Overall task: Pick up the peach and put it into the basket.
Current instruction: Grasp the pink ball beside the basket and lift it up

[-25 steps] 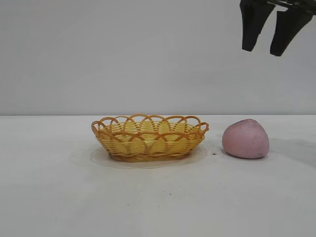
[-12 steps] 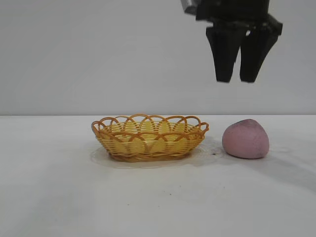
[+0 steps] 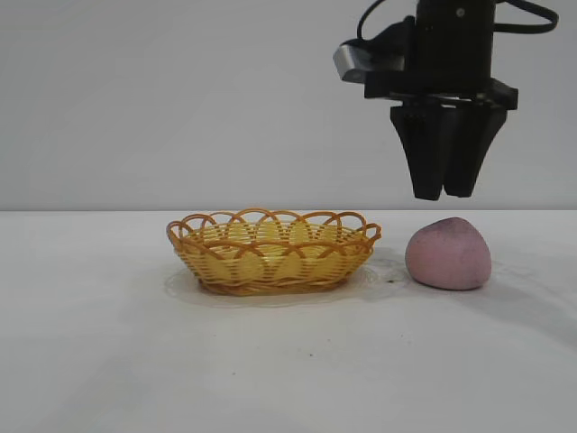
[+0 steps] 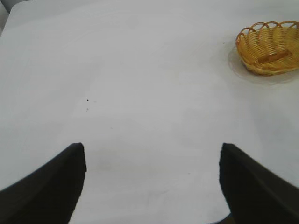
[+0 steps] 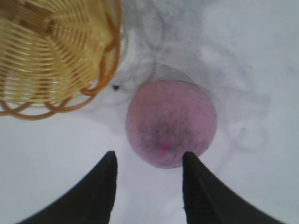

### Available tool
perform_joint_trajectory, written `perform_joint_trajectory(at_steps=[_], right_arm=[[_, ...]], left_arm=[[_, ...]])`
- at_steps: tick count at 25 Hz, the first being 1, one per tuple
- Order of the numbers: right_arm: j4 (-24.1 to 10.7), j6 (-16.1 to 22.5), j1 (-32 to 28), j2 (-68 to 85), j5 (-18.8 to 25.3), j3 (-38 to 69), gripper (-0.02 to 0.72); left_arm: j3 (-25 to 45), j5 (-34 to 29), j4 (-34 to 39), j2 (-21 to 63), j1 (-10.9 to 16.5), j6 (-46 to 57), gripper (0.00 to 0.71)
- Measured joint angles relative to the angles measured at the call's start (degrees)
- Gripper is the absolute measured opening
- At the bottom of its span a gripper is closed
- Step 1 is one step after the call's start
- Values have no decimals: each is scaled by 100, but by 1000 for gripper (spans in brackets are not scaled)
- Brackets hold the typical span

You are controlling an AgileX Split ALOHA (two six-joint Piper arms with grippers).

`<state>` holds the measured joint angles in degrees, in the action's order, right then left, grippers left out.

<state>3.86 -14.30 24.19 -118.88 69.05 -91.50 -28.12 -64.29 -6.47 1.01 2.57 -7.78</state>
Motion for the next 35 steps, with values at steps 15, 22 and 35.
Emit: perform_joint_trajectory(at_steps=[15,22,35], right_arm=[[84,0,-102,-600,-119,-38,113],[-115,-10,-110,-621,68,-411,0],[-3,-10,-43,-255,135,-1561,0]], left_arm=[[0,0,0,0,0,0,521],[0,0,0,0,0,0,521],[0,0,0,0,0,11,521]])
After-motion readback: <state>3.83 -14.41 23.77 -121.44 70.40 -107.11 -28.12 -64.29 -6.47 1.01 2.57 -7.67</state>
